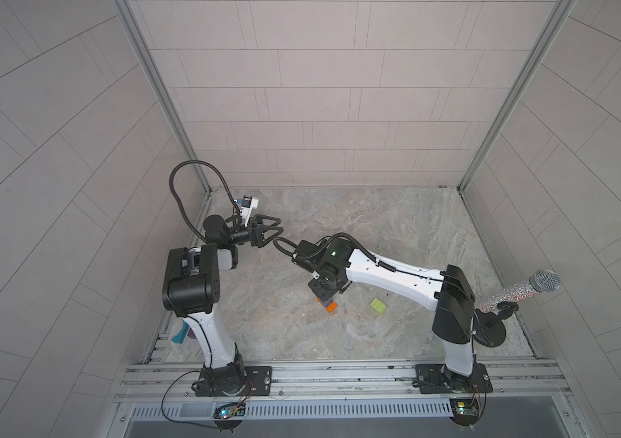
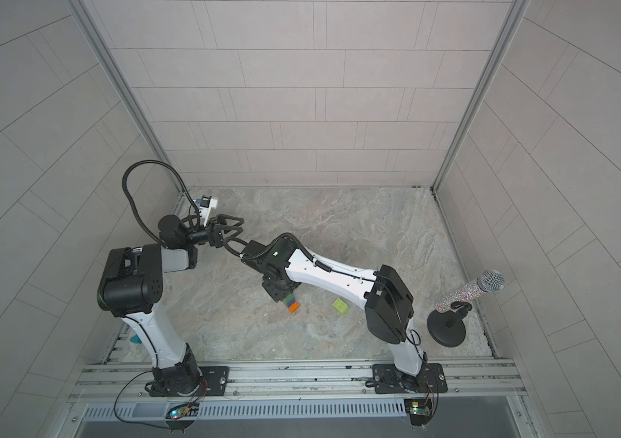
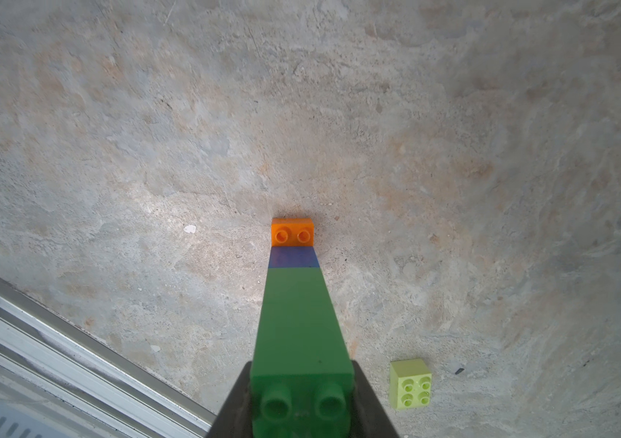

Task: Assemble the number 1 with lego
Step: Assemble the lego brick with the lego brick, then pick up the lego brick from the center of the board.

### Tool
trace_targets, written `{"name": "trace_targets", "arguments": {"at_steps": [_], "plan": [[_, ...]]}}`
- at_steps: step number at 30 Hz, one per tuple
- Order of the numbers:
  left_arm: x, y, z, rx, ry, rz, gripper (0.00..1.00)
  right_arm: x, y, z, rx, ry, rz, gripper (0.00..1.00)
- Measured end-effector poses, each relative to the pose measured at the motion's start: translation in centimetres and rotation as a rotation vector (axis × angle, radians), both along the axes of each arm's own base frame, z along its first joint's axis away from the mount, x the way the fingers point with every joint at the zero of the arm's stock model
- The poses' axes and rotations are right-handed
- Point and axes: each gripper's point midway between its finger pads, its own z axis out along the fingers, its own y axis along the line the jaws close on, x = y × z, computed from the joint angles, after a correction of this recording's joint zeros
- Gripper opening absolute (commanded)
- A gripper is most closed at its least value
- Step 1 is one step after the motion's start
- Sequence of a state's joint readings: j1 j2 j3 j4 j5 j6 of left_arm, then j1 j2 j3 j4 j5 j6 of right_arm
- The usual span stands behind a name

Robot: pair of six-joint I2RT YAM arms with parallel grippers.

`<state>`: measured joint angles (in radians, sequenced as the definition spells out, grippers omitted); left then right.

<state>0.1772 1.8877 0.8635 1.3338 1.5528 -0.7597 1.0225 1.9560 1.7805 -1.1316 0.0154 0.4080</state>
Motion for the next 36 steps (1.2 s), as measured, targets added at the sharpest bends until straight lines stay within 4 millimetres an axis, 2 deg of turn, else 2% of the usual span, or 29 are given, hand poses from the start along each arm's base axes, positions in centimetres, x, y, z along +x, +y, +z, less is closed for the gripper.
{"name": "trace_targets", "arguments": {"at_steps": [2, 4, 7, 9, 12, 16, 18, 19, 20, 23, 24, 26, 29, 31, 33, 36], "plan": [[0.0, 0.0, 0.0, 0.000, 0.000, 0.000, 1.00, 0.0, 0.0, 0.1, 0.007, 0.003, -0.015, 0.46], [0.0, 0.0, 0.0, 0.000, 0.000, 0.001, 1.00, -0.1, 0.1, -0.1, 0.014, 0.008, -0.023, 0.61], [0.0, 0.2, 0.0, -0.001, 0.003, 0.004, 1.00, -0.3, -0.1, -1.2, -0.007, 0.030, -0.027, 0.74], [0.1, 0.5, 0.0, -0.001, 0.005, 0.012, 1.00, -0.3, 0.0, -1.1, -0.005, 0.029, -0.023, 0.81], [0.2, 0.8, 0.0, -0.002, 0.006, 0.019, 1.00, 0.2, 0.7, 0.3, 0.030, 0.005, -0.012, 0.94], [0.3, 1.0, 0.0, -0.002, 0.008, 0.026, 1.00, 0.2, 1.1, 3.6, 0.127, -0.058, 0.032, 0.98], [0.4, 1.4, 0.1, -0.003, 0.008, 0.034, 1.00, -0.3, -0.3, 5.4, 0.187, -0.114, 0.048, 0.98], [0.4, 1.4, 0.1, -0.003, 0.008, 0.034, 1.00, -0.7, -1.8, 6.2, 0.218, -0.142, 0.044, 0.99], [0.5, 1.5, 0.2, -0.003, 0.007, 0.036, 1.00, -0.9, -3.9, 6.9, 0.256, -0.178, 0.018, 1.00], [0.5, 1.6, 0.2, -0.002, 0.005, 0.040, 1.00, -0.6, -10.1, 7.2, 0.282, -0.260, -0.099, 1.00], [0.5, 1.6, 0.2, -0.002, 0.005, 0.040, 1.00, -0.3, -12.1, 6.8, 0.264, -0.281, -0.148, 1.00], [0.6, 1.7, 0.2, -0.002, 0.005, 0.041, 1.00, -0.4, -14.2, 5.2, 0.213, -0.284, -0.196, 1.00], [0.6, 1.8, 0.2, -0.002, 0.005, 0.042, 1.00, -0.6, -14.9, 1.6, 0.117, -0.229, -0.211, 0.98], [0.6, 1.8, 0.2, -0.002, 0.005, 0.043, 1.00, -0.9, -15.2, -2.4, 0.021, -0.147, -0.211, 0.94], [0.6, 1.8, 0.2, -0.002, 0.005, 0.043, 1.00, -1.5, -16.0, -5.4, -0.057, -0.077, -0.211, 0.92], [0.6, 1.8, 0.2, -0.002, 0.005, 0.043, 1.00, -2.4, -17.1, -8.2, -0.118, -0.010, -0.218, 0.91]]}}
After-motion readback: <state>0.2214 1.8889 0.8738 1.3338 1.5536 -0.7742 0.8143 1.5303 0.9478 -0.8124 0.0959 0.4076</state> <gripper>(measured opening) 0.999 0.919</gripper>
